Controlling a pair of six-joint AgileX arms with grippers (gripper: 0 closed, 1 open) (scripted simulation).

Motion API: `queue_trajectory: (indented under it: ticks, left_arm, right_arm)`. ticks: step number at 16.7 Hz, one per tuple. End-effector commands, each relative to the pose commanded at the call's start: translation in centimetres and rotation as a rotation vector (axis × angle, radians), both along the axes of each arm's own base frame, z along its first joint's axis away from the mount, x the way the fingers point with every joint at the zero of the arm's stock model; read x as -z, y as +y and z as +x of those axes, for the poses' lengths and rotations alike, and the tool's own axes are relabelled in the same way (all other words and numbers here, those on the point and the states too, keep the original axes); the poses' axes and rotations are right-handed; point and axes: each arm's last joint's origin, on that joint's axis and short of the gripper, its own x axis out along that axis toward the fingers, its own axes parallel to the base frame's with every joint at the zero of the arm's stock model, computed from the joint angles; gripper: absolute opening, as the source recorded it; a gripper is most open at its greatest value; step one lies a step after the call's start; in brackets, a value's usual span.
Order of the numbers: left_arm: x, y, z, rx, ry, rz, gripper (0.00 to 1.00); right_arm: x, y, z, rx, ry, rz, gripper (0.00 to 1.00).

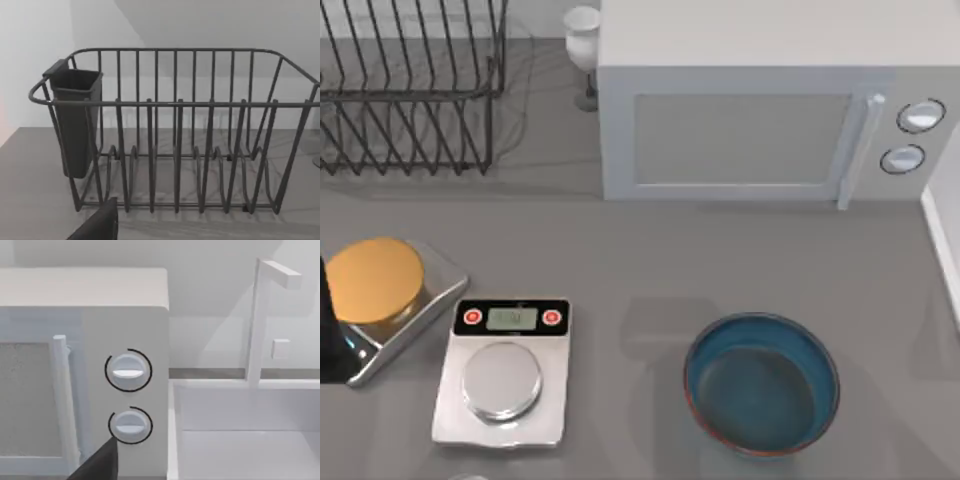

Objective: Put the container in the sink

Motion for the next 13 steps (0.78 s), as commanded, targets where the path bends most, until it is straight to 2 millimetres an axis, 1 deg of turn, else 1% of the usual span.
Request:
queue_trajectory:
  ticks: [2, 4, 7, 10, 13]
  left_arm:
    - [0.0, 0.0, 0.0, 0.0, 0.0, 0.0, 1.0]
    - [0.0, 0.0, 0.0, 0.0, 0.0, 0.0, 1.0]
    - [0.0, 0.0, 0.0, 0.0, 0.0, 0.0, 1.0]
    - [0.0, 0.0, 0.0, 0.0, 0.0, 0.0, 1.0]
    - [0.0, 0.0, 0.0, 0.0, 0.0, 0.0, 1.0]
  right_arm:
    - [0.0, 0.0, 0.0, -0.001, 0.001, 0.0, 1.0]
    - [-0.6, 0.2, 0.0, -0.019, 0.032, 0.017, 1.0]
    - [-2.7, 0.9, 0.2, -0.073, 0.15, 0.071, 1.0]
    - [-5.4, 2.0, 1.4, -0.131, 0.368, 0.134, 1.0]
    - [-7.3, 4.0, 4.0, -0.16, 0.688, 0.168, 1.0]
